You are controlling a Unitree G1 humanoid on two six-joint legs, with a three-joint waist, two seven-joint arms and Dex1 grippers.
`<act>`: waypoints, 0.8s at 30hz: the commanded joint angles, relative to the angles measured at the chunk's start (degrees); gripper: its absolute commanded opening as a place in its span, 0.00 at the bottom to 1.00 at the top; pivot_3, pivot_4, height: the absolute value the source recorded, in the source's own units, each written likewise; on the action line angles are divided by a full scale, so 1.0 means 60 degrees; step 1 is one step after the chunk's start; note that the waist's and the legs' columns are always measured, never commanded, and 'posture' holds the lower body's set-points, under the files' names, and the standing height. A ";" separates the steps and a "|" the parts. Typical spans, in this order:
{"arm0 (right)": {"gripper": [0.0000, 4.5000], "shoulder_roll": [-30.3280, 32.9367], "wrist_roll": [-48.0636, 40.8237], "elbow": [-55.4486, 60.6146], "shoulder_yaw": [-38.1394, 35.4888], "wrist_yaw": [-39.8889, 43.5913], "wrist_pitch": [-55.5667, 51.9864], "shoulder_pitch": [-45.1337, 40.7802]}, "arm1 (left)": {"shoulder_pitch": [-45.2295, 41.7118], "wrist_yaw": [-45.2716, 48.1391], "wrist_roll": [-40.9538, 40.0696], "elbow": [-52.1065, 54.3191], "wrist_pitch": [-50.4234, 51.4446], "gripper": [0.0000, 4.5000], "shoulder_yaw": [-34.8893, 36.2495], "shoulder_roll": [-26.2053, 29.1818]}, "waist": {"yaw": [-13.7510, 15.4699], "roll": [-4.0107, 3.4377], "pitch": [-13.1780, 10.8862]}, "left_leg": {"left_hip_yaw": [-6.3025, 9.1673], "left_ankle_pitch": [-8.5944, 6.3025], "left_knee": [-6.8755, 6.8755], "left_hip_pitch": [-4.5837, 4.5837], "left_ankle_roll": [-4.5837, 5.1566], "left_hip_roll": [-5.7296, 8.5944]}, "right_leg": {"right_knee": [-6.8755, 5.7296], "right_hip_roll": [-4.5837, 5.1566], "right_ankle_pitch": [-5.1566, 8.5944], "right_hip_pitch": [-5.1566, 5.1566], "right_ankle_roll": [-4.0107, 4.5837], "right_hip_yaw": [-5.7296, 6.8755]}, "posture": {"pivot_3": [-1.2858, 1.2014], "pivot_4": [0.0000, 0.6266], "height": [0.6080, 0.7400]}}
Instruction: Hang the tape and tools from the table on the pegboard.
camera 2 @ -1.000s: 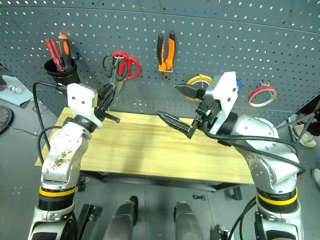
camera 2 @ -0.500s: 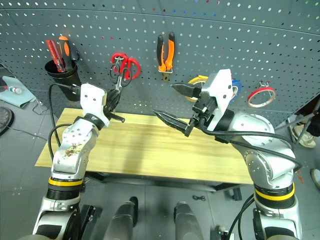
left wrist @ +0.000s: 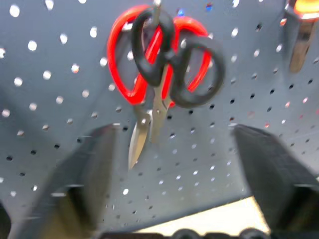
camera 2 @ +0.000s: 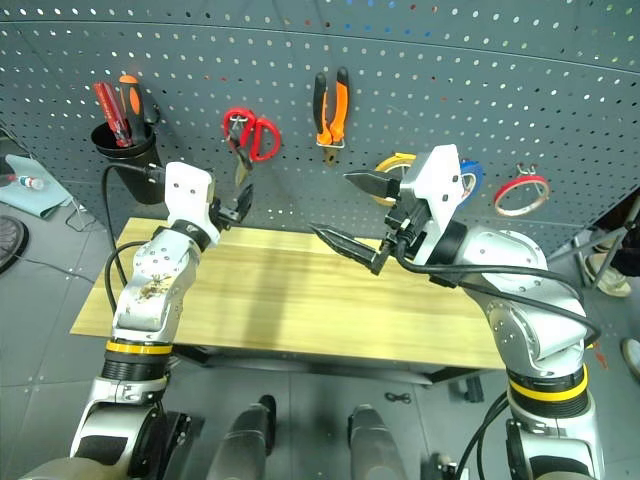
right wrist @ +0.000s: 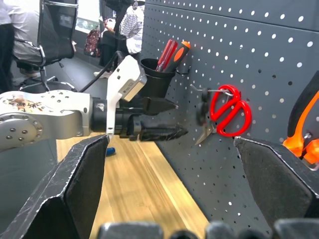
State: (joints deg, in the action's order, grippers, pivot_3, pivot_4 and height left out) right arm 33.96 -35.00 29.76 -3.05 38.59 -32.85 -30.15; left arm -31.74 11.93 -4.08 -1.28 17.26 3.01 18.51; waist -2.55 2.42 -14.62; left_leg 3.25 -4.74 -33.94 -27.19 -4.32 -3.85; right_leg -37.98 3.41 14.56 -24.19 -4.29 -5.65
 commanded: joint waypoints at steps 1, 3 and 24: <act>1.00 0.0042 0.0049 0.0185 -0.0077 0.0130 0.0274 0.0261 | 0.0631 0.0010 0.0196 0.0145 -0.0271 1.00 0.0260 0.0299 | -0.0008 0.0002 0.0018 | 0.0000 0.0000 0.0001 0.0000 0.0000 0.0000 | 0.0000 0.0000 0.0000 0.0000 0.0000 0.0000 | 0.52 0.27 1.00; 1.00 0.0062 0.0073 0.0176 -0.0023 0.0195 0.0264 0.0328 | 0.0939 0.0023 0.0185 0.0032 -0.0214 1.00 0.0401 0.0476 | -0.0006 0.0002 0.0024 | -0.0001 0.0000 0.0003 0.0002 0.0000 -0.0001 | -0.0001 0.0000 0.0000 0.0001 0.0001 0.0000 | 0.52 0.28 1.00; 1.00 -0.1284 0.1622 -0.0441 0.2981 0.0286 -0.0463 -0.1375 | -0.1021 0.2165 0.0047 -0.7259 0.0536 1.00 0.1067 0.3330 | 0.0016 -0.0001 0.0022 | 0.0001 0.0007 0.0008 0.0002 0.0011 -0.0013 | -0.0010 -0.0002 0.0002 -0.0008 0.0010 0.0021 | 0.52 0.39 1.00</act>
State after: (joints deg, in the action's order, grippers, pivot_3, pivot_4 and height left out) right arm 26.76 -25.01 26.33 15.13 40.71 -35.08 -37.36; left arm -36.91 23.53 -4.06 -42.70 21.55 9.33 37.10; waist -2.45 2.41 -14.49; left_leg 3.25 -4.69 -33.89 -27.19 -4.25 -3.94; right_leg -38.05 3.39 14.58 -24.25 -4.22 -5.52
